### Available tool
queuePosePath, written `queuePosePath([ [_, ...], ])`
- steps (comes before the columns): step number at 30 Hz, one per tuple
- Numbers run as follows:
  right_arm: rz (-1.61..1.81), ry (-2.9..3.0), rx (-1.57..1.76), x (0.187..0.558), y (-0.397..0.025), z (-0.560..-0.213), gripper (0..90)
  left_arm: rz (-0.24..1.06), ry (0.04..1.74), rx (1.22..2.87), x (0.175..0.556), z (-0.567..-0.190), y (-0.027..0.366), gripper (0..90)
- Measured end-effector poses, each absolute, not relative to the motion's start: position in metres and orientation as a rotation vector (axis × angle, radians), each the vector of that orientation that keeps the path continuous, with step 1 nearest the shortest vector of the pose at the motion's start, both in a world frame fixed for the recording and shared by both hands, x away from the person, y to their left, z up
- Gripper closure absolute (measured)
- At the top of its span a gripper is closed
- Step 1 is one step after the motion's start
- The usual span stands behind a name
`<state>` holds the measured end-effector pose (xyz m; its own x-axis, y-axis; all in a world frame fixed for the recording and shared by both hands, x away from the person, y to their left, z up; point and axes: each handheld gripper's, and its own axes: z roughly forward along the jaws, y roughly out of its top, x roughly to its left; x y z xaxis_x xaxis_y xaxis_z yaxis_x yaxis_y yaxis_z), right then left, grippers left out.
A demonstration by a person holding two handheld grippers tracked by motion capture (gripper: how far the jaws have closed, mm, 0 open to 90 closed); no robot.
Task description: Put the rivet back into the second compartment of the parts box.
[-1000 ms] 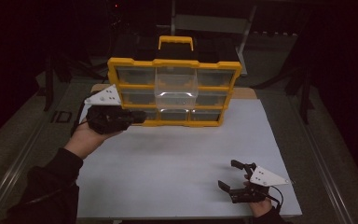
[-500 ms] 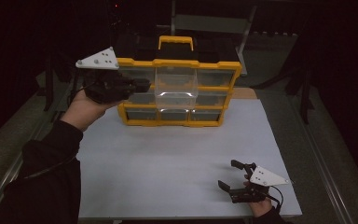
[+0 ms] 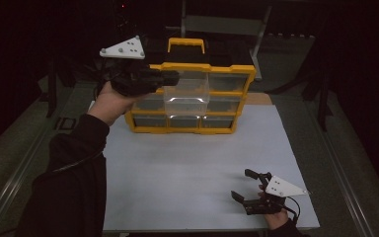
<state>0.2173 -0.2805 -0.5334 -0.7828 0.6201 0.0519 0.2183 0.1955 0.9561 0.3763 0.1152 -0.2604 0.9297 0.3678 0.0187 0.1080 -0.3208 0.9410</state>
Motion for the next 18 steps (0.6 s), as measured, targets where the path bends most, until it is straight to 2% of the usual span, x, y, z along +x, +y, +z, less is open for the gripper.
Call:
queuePosePath([
  [18, 1.618, 2.136, 0.787, 0.217, -0.281, -0.534, 10.5, 0.309, 0.559, 2.071, 0.402, -0.291, 0.074, 81.4],
])
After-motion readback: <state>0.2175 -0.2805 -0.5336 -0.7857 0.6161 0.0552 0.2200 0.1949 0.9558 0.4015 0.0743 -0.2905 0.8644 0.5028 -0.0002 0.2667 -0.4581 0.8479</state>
